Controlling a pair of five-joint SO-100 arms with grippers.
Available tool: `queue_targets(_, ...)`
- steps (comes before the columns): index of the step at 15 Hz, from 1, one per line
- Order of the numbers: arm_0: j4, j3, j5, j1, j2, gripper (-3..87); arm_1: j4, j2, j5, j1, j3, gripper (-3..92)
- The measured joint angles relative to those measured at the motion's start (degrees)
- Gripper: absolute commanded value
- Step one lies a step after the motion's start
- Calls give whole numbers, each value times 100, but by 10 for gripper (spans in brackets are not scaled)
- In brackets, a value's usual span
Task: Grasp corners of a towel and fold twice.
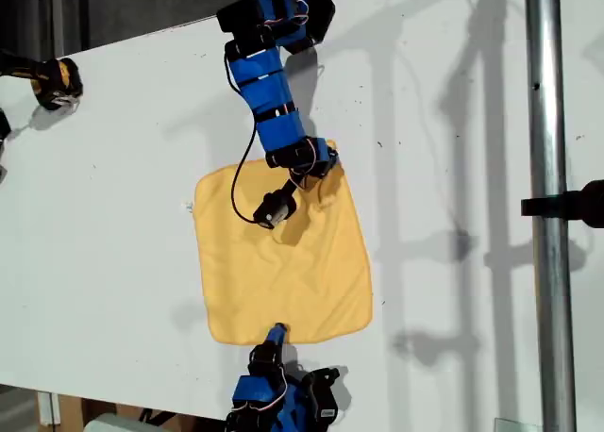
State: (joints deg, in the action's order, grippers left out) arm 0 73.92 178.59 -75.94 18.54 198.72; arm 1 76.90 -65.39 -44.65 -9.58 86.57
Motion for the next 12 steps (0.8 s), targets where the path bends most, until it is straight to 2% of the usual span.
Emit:
queue_targets(5,-202,-185,-9,-185,-9,-16,26,44,0,0,-44,0)
queue_targets(8,-62,-984,-123,-589,-334,-16,-26,44,0,0,-44,-1)
queue_targets(12,-35,-3041,26,-1336,-3015,-16,-26,62,0,0,-70,-1)
